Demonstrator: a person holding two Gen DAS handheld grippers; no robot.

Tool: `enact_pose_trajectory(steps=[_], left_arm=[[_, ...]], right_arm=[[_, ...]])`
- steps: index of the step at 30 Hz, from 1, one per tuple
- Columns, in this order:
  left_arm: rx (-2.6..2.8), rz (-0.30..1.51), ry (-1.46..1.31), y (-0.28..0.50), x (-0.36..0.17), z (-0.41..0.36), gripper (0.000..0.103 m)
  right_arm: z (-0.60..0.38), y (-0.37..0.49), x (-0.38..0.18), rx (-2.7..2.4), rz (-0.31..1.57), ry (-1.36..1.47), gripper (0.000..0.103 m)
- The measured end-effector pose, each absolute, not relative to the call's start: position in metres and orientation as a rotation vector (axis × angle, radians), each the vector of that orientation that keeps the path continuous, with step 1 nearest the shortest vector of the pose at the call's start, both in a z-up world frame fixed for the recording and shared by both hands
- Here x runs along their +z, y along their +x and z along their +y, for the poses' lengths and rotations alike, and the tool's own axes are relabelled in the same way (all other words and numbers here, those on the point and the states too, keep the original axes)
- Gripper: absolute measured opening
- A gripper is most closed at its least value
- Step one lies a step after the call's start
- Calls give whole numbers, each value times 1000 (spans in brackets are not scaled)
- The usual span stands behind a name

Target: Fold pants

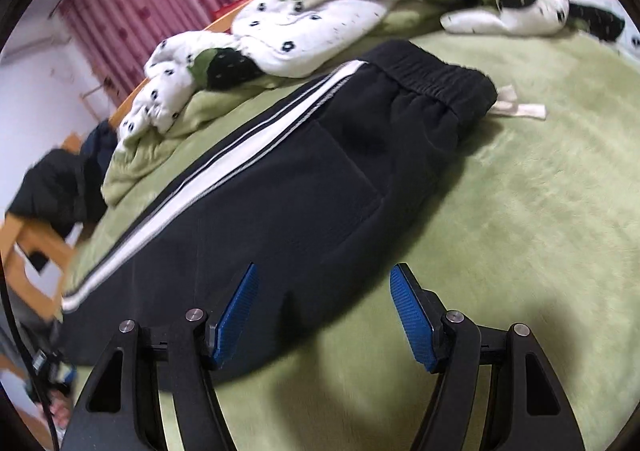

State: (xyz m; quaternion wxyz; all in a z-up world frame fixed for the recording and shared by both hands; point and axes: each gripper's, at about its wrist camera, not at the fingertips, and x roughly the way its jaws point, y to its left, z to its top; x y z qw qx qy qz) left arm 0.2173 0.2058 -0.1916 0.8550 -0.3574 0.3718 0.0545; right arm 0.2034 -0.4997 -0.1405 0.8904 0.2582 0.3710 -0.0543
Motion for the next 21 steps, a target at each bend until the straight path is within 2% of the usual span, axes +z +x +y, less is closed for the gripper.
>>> enact_pose_trajectory(steps=[1,3,4,5,7,8,9,12,15,21], left_arm=[[120,785,-748,226,-192,206,76],[148,783,-729,238,-192,206,69],[180,788,-713,245,-193,207,56],[199,791,-705,248,-194,209,39],[238,785,-710,254,-199,213,26],[239,781,-717,255,-200,216,20],[242,776,-714,254,-199,216,18],[227,766,-652,248,-187,212,12],[194,756,-594,233,-168,208,11],[107,794,-568,179,-144,197,11]], right_arm=[[-500,212,-142,-117,780,541,65],[-500,232,-148,-128,803,526,54],[-499,242,-152,-146,816,512,50],[-500,250,-156,-159,823,505,43],[-502,260,-157,-169,805,515,38],[-503,266,-156,-167,806,510,27],[-503,270,-154,-160,797,507,20],[-500,261,-137,-162,715,477,14],[-510,241,-118,-104,650,544,11],[-524,202,-99,-107,685,514,11]])
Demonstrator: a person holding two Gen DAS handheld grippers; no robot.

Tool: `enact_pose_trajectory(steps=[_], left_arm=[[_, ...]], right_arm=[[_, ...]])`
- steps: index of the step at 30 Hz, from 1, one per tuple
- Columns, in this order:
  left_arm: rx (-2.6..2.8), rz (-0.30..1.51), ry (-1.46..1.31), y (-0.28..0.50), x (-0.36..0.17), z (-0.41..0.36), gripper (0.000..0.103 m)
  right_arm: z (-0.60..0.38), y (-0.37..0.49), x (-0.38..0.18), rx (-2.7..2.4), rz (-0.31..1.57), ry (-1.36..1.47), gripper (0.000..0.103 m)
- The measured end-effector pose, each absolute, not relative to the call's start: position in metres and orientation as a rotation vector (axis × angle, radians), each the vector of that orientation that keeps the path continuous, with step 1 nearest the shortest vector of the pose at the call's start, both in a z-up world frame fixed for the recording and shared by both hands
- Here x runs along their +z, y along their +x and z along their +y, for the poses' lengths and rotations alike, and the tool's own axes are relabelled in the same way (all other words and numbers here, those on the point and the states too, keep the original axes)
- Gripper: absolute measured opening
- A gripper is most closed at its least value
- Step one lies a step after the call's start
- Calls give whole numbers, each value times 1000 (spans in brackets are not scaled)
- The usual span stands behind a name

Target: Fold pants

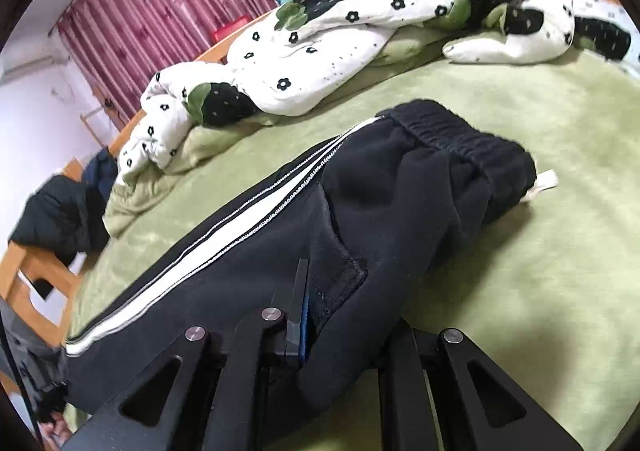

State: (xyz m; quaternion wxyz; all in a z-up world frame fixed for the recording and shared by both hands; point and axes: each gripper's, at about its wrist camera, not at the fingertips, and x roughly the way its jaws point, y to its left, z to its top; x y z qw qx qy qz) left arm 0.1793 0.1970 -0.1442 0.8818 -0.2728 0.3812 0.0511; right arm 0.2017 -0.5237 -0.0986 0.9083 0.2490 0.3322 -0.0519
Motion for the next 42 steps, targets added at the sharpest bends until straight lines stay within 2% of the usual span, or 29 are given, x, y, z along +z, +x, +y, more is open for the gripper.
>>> enact_pose_trajectory(steps=[7,13,16,19,21,22,23,26,29,31,32,33,35,37,38,39,42], left_arm=[[-18,855,-477,84,-151,175,12],[26,859,-416,62,-178,160,17],[55,860,-451,60,-179,159,19],[43,886,-429,53,-174,156,36],[55,888,-392,41,-169,153,45],[79,888,-362,34,-167,151,57],[92,887,-340,30,-165,148,64],[122,877,-246,11,-159,140,64],[163,859,-188,-5,-152,135,66],[192,848,-198,-15,-150,136,66],[196,844,-206,-19,-149,138,66],[197,842,-209,-22,-148,139,66],[203,830,-199,-24,-142,138,66],[196,799,-186,-26,-131,138,66],[188,780,-187,-27,-126,139,66],[174,761,-192,-27,-119,140,66],[136,720,-191,-20,-106,140,66]], right_arm=[[-559,108,-94,-92,711,456,11],[-570,68,-149,-115,803,446,14],[-571,60,-149,-135,776,453,21],[-580,54,-138,-167,756,464,34],[-590,54,-133,-210,730,463,51],[-594,54,-131,-234,717,465,54],[-601,57,-130,-249,706,477,56],[-624,78,-134,-272,698,585,60],[-633,107,-145,-309,761,625,69],[-628,118,-141,-365,759,555,58],[-625,118,-134,-360,744,504,43],[-625,115,-123,-331,709,468,37],[-634,99,-101,-265,593,483,36],[-643,97,-98,-261,575,506,36],[-644,101,-102,-269,597,501,38],[-646,108,-112,-286,666,492,45],[-647,110,-136,-322,825,462,51]])
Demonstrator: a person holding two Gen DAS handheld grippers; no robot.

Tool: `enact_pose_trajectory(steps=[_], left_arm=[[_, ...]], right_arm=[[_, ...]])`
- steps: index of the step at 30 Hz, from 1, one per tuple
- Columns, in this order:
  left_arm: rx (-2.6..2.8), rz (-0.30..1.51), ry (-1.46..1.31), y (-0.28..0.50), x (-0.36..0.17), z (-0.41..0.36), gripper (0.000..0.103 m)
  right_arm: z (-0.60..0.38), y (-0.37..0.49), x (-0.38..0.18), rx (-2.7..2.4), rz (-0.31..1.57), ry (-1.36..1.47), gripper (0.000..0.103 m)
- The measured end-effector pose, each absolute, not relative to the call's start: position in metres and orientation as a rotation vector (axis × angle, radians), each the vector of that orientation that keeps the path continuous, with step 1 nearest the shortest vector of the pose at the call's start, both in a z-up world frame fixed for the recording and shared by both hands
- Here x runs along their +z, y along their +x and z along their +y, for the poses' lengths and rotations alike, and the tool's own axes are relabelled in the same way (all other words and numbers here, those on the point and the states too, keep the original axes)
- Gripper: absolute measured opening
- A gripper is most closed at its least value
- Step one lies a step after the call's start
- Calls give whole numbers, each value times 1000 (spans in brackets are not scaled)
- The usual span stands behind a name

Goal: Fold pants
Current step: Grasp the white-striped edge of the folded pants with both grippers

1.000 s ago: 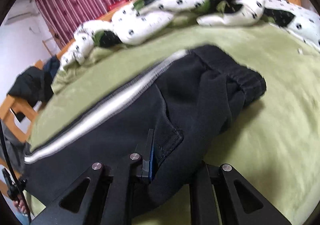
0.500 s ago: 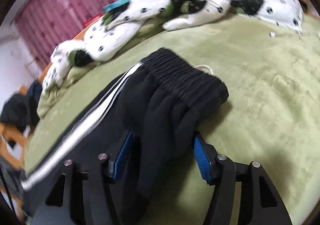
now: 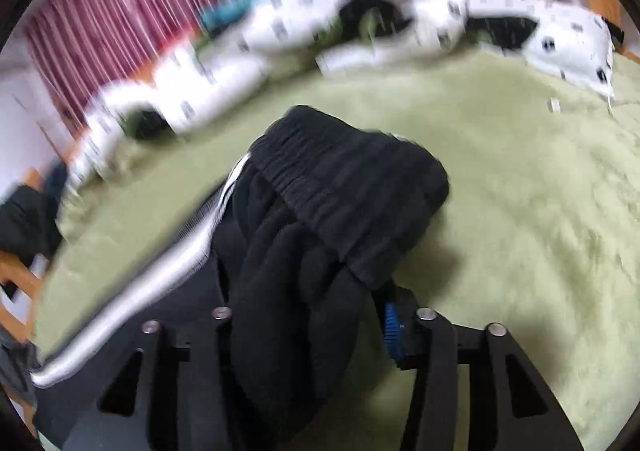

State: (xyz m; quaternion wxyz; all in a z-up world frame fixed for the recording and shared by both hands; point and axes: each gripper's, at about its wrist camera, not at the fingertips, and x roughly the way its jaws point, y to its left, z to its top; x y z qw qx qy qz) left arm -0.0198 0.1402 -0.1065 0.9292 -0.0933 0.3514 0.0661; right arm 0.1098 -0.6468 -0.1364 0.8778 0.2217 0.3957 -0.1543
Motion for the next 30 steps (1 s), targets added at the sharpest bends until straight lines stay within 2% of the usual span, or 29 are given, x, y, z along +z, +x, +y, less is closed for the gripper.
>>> enact_pose_trajectory(steps=[4,13,18,21,22,23,27,30], left_arm=[[138,703,-124,12,-95,146,66],[134,738,-161,121,-104,206,64],[233,848,-220,190,-135,244,56],[275,893,-242,218,-159,256,39],[279,880,-254,222,-161,257,26],[268,860,-255,222,-158,258,19],[284,702,-263,199,-141,263,19],[279,768,-312,206,-163,275,19]], right_arm=[[-639,62,-126,-375,771,374,60],[-574,30,-71,-453,749,160,61],[-534,60,-58,-412,723,154,61],[-510,93,-63,-351,740,196,61],[-502,101,-65,-333,744,196,61],[-489,114,-68,-311,748,175,61],[-446,159,-77,-214,760,33,61],[-426,192,-86,-82,785,0,61]])
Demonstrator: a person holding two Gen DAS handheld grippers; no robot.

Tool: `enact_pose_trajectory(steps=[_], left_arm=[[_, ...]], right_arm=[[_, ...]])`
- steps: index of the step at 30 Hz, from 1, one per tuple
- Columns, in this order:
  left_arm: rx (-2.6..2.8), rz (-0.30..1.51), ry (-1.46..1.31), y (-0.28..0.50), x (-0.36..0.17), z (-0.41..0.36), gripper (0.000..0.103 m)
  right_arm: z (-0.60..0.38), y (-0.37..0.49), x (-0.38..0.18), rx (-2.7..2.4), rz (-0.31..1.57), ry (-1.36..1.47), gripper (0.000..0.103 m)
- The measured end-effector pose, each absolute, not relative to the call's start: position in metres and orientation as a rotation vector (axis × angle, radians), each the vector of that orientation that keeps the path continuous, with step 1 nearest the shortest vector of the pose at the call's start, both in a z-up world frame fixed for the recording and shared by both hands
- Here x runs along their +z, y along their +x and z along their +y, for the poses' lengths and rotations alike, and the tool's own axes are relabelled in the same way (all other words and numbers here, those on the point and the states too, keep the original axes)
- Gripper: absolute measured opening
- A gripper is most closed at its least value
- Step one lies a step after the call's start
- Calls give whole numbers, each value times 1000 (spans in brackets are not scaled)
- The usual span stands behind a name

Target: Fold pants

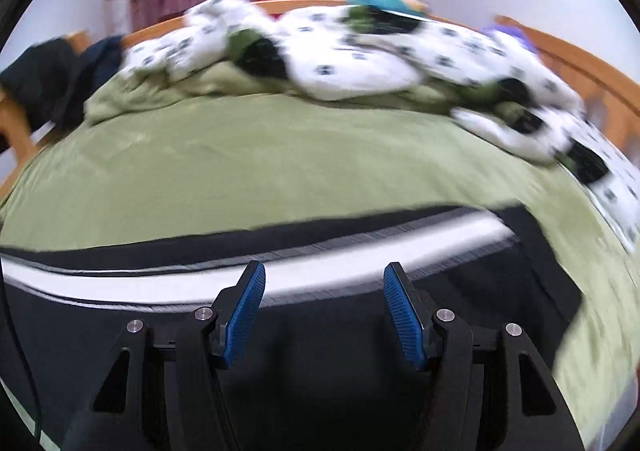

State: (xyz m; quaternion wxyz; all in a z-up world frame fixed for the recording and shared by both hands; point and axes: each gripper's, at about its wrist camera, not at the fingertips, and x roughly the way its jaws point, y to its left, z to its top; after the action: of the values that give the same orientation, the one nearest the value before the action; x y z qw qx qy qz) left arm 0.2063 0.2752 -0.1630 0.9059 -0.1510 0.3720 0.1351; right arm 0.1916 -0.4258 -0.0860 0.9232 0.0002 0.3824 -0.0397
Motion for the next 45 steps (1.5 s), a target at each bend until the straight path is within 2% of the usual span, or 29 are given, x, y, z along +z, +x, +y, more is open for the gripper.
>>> enact_pose_trajectory(steps=[7,11,13,14,15,16,17,23,28,31,33,35,37,38,40,42,45], left_arm=[[271,765,-322,207,-166,276,19],[269,764,-321,205,-166,273,19],[272,765,-317,206,-167,273,20],[271,764,-315,206,-166,275,20],[272,763,-314,206,-166,275,20],[271,760,-314,205,-166,275,20],[269,755,-314,204,-165,276,20],[253,617,-296,186,-144,270,20],[283,763,-336,210,-167,279,20],[304,773,-308,208,-166,276,29],[321,781,-294,206,-163,275,40],[327,764,-281,197,-155,273,42],[328,719,-226,183,-138,261,46],[319,694,-193,177,-131,252,56],[293,683,-97,178,-120,226,63],[258,689,-29,186,-118,204,63],[220,738,20,201,-128,176,63]], right_arm=[[-385,259,-114,162,879,-160,62],[-367,274,-141,272,1000,-259,62],[-356,271,-150,281,996,-363,62],[-354,271,-150,287,996,-374,58],[-355,270,-150,302,1001,-368,39],[-351,269,-148,283,994,-394,28],[-350,267,-146,280,989,-411,5],[-368,262,-116,257,847,-283,3],[-364,282,-154,188,861,-261,4],[-370,277,-144,178,850,-226,7],[-384,273,-131,162,855,-170,16],[-404,261,-112,106,794,-128,20],[-429,248,-100,57,734,-61,32],[-439,248,-101,36,751,-50,38],[-450,259,-116,6,835,-86,38],[-452,271,-141,-26,892,-170,30],[-452,282,-146,-41,864,-181,28]])
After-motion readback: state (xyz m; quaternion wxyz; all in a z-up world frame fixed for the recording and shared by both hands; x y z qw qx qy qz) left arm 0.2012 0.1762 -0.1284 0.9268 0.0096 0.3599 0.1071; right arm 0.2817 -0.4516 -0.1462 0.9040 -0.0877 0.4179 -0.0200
